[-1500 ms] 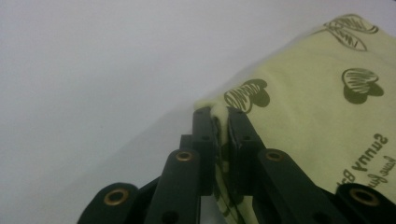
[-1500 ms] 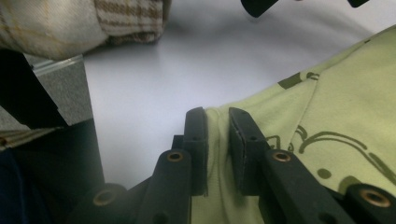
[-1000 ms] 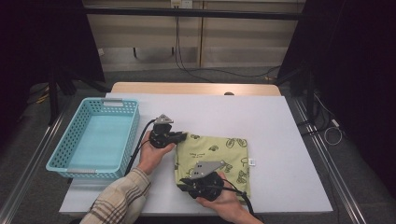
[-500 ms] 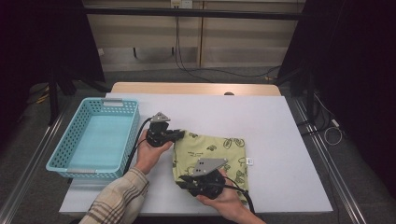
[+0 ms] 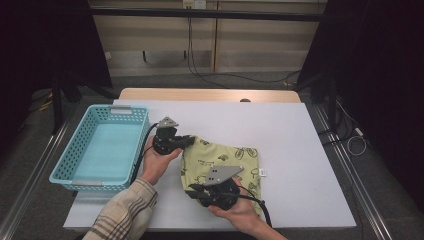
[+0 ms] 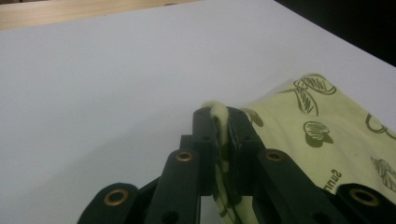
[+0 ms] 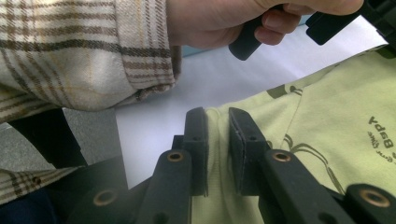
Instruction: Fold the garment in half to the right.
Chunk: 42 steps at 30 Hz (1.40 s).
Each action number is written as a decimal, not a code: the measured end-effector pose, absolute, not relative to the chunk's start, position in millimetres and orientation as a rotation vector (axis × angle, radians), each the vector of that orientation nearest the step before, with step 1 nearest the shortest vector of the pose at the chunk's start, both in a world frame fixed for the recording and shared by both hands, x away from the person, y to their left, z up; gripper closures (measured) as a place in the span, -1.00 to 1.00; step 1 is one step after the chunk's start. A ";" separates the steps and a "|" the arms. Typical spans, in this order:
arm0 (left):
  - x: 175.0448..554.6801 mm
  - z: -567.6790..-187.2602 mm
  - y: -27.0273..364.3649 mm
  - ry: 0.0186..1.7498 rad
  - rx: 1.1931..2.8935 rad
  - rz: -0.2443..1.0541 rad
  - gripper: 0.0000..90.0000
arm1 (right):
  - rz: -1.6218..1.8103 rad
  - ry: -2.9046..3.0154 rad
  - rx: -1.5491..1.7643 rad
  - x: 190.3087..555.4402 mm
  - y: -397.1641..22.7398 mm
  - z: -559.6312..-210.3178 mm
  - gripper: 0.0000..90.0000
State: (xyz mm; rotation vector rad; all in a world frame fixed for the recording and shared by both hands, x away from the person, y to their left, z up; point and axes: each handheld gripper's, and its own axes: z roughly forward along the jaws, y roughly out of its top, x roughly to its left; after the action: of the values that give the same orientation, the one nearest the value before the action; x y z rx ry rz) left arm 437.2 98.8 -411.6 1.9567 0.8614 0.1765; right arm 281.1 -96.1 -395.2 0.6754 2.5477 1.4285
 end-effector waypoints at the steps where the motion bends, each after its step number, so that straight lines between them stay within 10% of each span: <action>1: 437.1 -411.1 99.0 0.868 1.947 0.165 0.87 | 1.428 2.548 0.675 281.1 -96.1 -395.2 0.75; 42: 440.4 -386.9 121.8 0.928 1.898 0.246 0.87 | 1.534 2.491 0.616 291.0 -69.7 -371.3 0.75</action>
State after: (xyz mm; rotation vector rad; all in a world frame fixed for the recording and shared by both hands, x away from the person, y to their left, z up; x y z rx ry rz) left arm 440.4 121.8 -386.9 1.8975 0.9281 0.2458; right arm 291.0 -69.7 -371.3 0.6159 2.4914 1.5338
